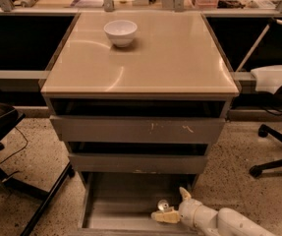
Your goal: Pick orange can from bottom drawer and place on counter
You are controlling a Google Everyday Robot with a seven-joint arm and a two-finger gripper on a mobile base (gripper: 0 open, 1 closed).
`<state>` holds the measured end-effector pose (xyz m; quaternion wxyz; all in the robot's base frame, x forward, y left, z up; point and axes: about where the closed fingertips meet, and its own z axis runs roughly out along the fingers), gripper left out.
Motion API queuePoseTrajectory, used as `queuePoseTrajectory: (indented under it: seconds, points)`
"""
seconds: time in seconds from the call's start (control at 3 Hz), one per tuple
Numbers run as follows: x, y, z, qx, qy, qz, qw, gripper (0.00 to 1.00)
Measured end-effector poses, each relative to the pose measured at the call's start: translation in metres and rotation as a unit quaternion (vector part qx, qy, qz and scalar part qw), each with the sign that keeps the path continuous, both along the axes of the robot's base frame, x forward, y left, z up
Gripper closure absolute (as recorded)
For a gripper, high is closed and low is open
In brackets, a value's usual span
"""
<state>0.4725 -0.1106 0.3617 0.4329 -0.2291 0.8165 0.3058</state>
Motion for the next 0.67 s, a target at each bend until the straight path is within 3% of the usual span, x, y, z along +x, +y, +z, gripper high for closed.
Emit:
queuePoseTrajectory:
  seconds: [0.33, 0.67]
  points:
    - [-0.010, -0.012, -0.008, -0.093, -0.019, -0.007, 0.9954, 0.00]
    - [-0.004, -0.027, -0.017, -0.120, -0.014, -0.033, 0.9921, 0.00]
